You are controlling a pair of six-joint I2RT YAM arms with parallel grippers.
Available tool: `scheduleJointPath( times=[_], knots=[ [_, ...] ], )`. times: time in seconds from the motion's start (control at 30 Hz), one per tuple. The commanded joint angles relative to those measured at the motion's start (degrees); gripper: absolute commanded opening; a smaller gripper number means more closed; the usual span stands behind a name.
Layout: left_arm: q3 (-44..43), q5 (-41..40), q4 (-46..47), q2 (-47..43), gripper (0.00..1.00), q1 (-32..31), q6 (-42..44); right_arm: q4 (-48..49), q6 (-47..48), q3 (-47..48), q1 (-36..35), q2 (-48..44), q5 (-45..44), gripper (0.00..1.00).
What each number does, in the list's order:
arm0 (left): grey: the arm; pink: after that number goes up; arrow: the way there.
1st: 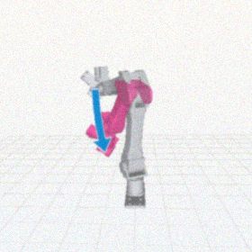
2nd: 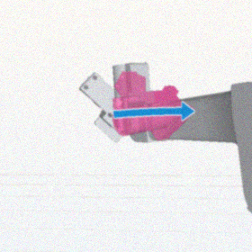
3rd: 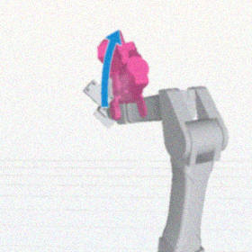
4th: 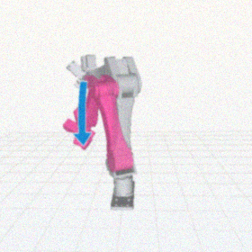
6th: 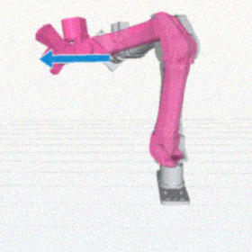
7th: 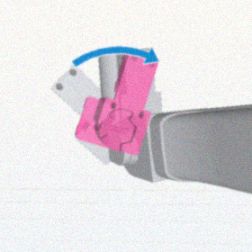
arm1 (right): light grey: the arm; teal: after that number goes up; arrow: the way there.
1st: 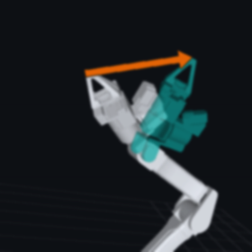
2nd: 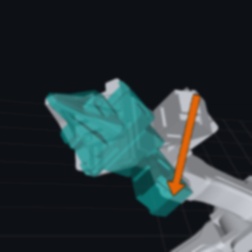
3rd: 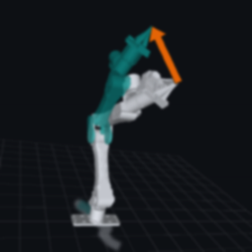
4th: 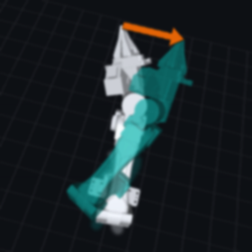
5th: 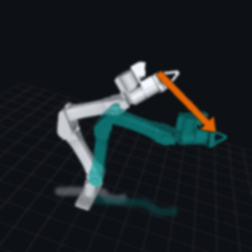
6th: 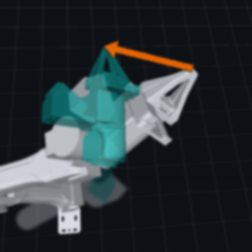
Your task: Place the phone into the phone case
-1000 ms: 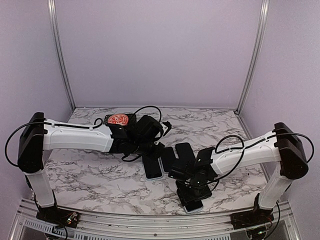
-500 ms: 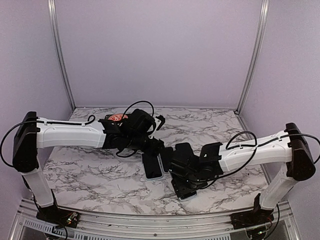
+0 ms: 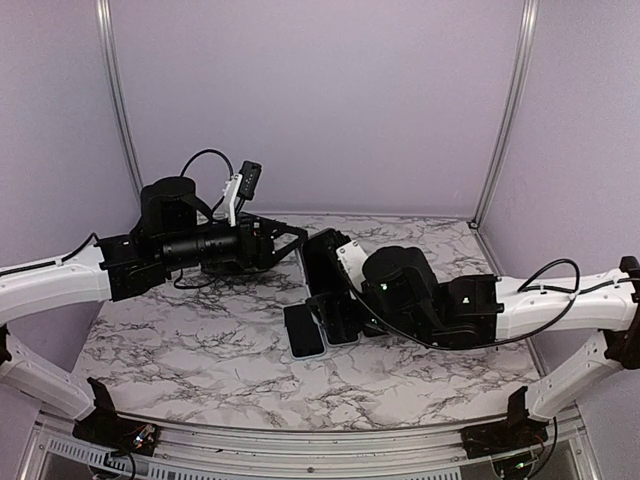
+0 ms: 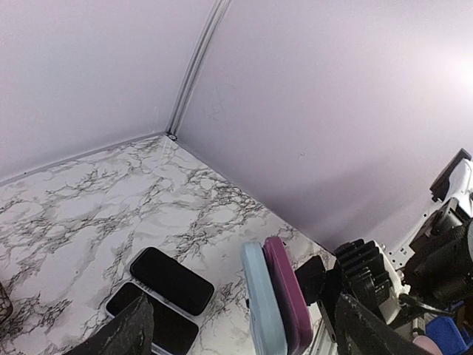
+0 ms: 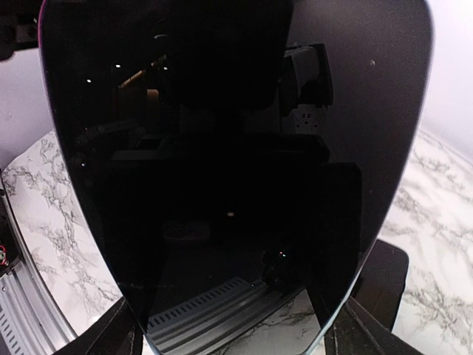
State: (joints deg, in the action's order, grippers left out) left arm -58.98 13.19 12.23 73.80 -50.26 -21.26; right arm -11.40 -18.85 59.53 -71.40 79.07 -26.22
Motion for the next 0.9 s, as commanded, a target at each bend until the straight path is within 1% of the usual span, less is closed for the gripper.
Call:
scheduleJointPath(
  times=[0.0,0.07,0.23,0.37,0.47,0.5,0.53,0.57,0.6,0.63,0.67,0.7,0.77,0.87],
  knots=[
    [-1.2,5.8,2.9,1.4,0.77,-0.1,-1.9,12.6,9.2,1.8,-0.4,-0.1,-1.8,0.30],
    [-1.8,6.2,2.9,1.9,0.68,-0.2,-1.7,12.4,9.4,2.6,-0.4,0.5,-2.1,0.30],
    [-1.3,4.2,2.9,2.0,0.36,-0.7,-0.8,13.9,10.3,2.4,-0.4,0.0,-2.1,0.30],
    [-0.9,4.0,2.8,3.1,0.26,-1.8,1.3,14.3,10.3,2.8,-0.4,0.2,-3.6,0.30],
    [0.3,2.4,2.3,4.2,0.06,-2.2,2.8,14.3,9.6,2.4,-0.3,0.8,-3.0,0.30],
    [0.8,1.9,2.2,4.4,0.02,-2.4,3.7,14.0,9.0,2.0,-0.3,1.1,-3.0,0.30],
    [1.3,1.5,2.1,4.7,0.00,-2.6,4.9,13.9,8.2,1.4,-0.2,1.3,-3.0,0.31],
    [2.3,0.9,1.9,5.0,0.00,-3.1,6.5,13.9,7.2,0.4,-0.1,1.4,-2.8,0.35],
    [3.0,0.2,1.6,5.4,0.00,-3.6,8.2,14.5,6.3,-1.0,0.2,1.3,-1.9,0.42],
    [3.9,-0.2,1.4,5.9,0.00,-4.3,10.5,15.2,5.1,-2.5,0.6,1.1,-0.2,0.51],
    [4.7,-1.1,1.0,6.5,0.00,-5.2,12.4,16.4,3.9,-4.5,1.0,0.8,1.6,0.63],
    [5.3,-1.5,0.2,7.2,0.00,-6.1,14.1,17.4,2.8,-6.3,1.1,0.6,3.2,0.72],
    [6.3,-1.7,-1.3,8.9,0.00,-8.1,17.3,17.8,0.3,-9.6,1.2,0.0,4.9,0.82],
    [8.8,-1.9,-1.4,11.3,0.00,-10.2,20.8,17.5,-3.2,-14.4,1.1,-2.3,6.1,0.92]
  ],
)
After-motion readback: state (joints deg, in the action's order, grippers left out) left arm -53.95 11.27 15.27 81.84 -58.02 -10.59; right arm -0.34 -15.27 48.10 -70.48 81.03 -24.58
